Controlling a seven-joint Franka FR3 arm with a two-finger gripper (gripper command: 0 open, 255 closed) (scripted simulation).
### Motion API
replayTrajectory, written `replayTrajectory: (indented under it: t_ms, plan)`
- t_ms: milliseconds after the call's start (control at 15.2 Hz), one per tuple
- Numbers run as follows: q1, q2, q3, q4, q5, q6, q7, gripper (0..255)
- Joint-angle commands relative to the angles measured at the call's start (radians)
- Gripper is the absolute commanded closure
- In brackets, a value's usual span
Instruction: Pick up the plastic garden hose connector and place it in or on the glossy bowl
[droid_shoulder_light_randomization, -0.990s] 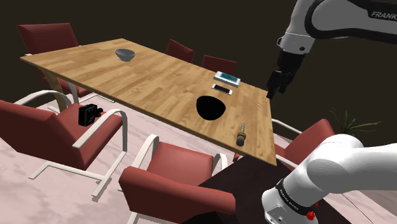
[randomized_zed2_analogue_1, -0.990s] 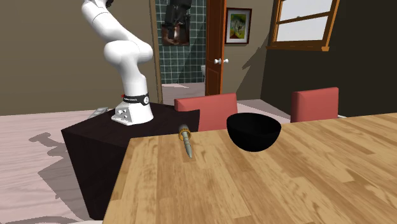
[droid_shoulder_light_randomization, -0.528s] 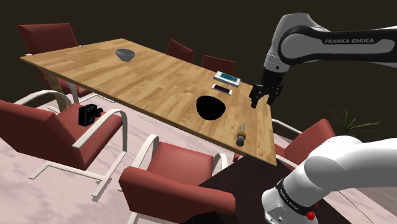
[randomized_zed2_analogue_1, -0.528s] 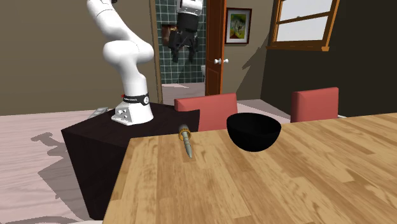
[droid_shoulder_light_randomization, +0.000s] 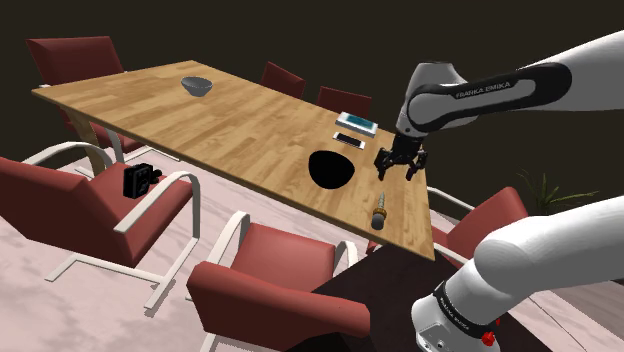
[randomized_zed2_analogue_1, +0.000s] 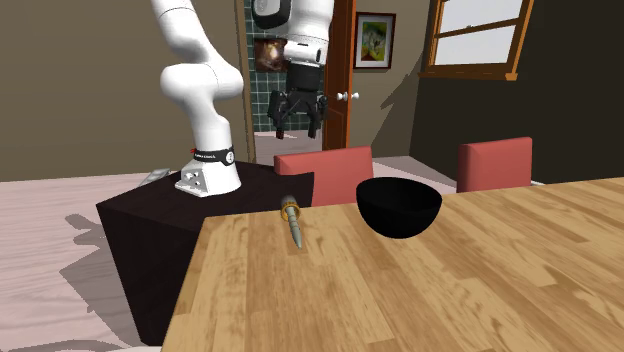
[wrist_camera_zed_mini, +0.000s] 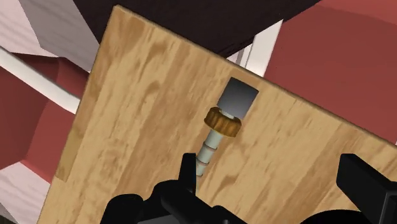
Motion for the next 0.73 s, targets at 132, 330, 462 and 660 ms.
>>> replayTrajectory:
  t_ms: [132, 330, 462, 660]
  plan:
    - [-0.053, 0.146, -0.005, -0.014, -0.023, 0.169, 0.125, 0]
    - [-0.091, 0.262, -0.013, -0.004, -0.045, 0.281, 0.218, 0]
    - [-0.114, 0.341, -0.022, 0.008, -0.062, 0.351, 0.28, 0]
    - [-0.144, 0.46, -0.041, 0.035, -0.088, 0.45, 0.375, 0]
